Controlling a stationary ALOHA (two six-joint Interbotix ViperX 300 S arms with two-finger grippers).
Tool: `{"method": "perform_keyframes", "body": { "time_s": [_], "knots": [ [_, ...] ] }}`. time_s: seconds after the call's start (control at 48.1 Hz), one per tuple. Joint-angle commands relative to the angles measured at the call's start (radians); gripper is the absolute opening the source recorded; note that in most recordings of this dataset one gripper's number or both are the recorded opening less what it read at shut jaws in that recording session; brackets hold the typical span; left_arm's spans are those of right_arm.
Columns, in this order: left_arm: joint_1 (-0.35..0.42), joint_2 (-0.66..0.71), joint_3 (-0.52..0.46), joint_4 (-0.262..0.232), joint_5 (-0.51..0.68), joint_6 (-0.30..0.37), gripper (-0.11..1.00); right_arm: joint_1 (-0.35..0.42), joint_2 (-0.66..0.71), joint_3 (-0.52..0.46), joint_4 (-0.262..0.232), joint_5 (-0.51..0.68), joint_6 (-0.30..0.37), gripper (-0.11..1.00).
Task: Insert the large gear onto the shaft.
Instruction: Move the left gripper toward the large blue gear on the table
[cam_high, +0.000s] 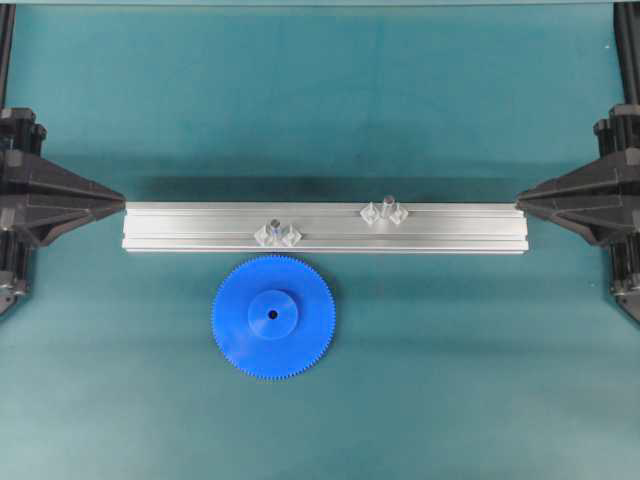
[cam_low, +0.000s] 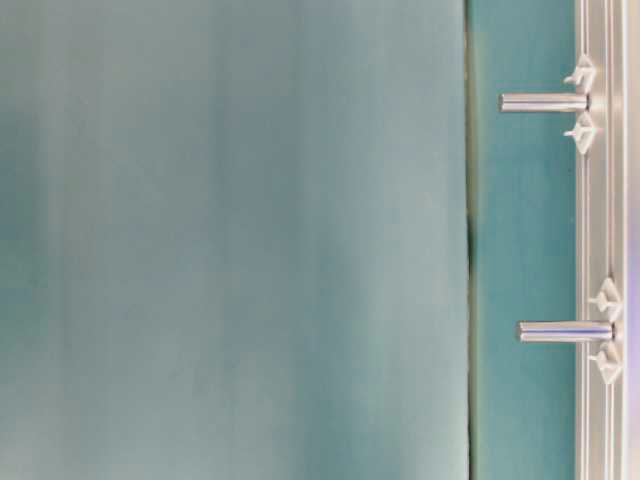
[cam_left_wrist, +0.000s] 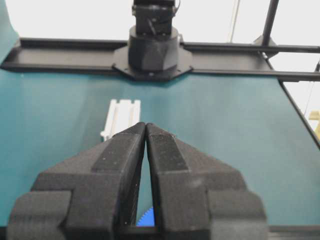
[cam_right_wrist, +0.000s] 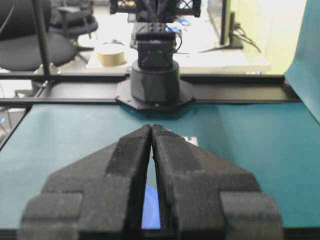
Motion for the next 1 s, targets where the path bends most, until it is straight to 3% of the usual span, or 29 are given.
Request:
{"method": "perform_keyframes", "body": {
  "time_s": [0.0, 0.104, 0.208, 0.458, 0.77, 0.978],
  "knots": [
    [-0.012, 0.02, -0.028, 0.014, 0.014, -0.014, 0.11, -0.002, 0.014, -0.023, 0.005, -0.003, -0.005, 0.16],
    [-0.026, 0.049, -0.058, 0.015, 0.066, -0.046, 0.04, -0.002, 0.014, -0.035, 0.026, 0.11, 0.002, 0.26],
    [-0.038, 0.083, -0.1, 0.015, 0.14, -0.084, 0.01, -0.005, 0.012, -0.061, 0.026, 0.225, 0.003, 0.18],
    [-0.061, 0.173, -0.179, 0.014, 0.255, -0.097, 0.01, -0.052, 0.017, -0.101, 0.026, 0.382, 0.005, 0.2],
    [-0.063, 0.362, -0.276, 0.015, 0.37, -0.1, 0.01, -0.067, 0.041, -0.124, 0.026, 0.428, 0.005, 0.29],
    [-0.074, 0.472, -0.311, 0.014, 0.377, -0.101, 0.07, -0.067, 0.041, -0.12, 0.026, 0.433, 0.005, 0.47]
  ]
}}
